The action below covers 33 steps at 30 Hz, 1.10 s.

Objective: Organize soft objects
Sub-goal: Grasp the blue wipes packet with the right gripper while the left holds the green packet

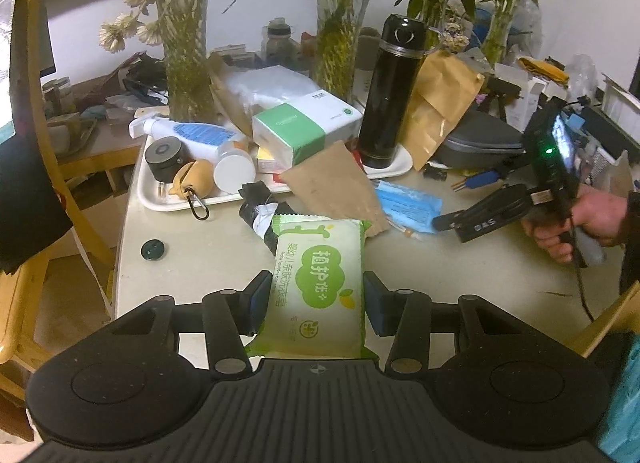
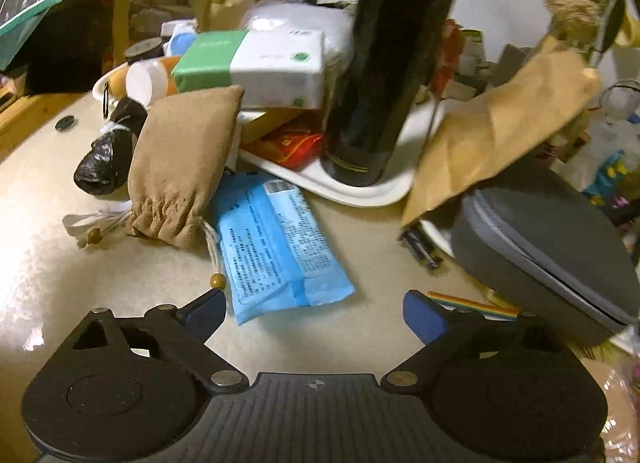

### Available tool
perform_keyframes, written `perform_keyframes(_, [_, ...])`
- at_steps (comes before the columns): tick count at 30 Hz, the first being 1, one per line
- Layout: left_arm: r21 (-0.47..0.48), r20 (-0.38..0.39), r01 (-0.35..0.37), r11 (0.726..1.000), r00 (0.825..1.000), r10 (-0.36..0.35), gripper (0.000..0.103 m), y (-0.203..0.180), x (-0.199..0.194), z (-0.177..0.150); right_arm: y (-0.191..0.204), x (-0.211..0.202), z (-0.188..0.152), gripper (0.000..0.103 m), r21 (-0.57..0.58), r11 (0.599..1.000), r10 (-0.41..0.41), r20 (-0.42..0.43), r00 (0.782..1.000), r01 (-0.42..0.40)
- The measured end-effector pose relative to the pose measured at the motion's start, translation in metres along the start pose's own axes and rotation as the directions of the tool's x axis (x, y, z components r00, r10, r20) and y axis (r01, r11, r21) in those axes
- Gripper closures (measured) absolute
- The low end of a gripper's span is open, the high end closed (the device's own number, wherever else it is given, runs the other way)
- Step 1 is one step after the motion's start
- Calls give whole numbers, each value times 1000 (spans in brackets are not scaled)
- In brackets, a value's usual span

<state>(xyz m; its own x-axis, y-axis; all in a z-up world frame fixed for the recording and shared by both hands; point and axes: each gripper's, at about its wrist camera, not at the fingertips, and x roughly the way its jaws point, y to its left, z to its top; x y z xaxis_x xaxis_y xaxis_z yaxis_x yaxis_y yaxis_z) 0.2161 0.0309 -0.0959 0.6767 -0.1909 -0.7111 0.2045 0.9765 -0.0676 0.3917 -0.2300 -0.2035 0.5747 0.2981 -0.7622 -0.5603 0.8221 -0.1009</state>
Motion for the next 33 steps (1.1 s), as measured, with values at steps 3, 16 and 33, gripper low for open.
perform_keyframes(3, [-13,-2,-11,1000,1000,11,56,2,1,2,5,9,5,8,-18,1000,8,11,1000,-8])
perform_keyframes(16, [-30,-8,-1,1000,1000,1,56,6,2,4,8,50,16,11,4,998,58,20,998,-58])
perform_keyframes(33, [-35,0,-5,999,1000,5,56,4,2,8,-9,31,9,27,95,995,32,-162,986,-17])
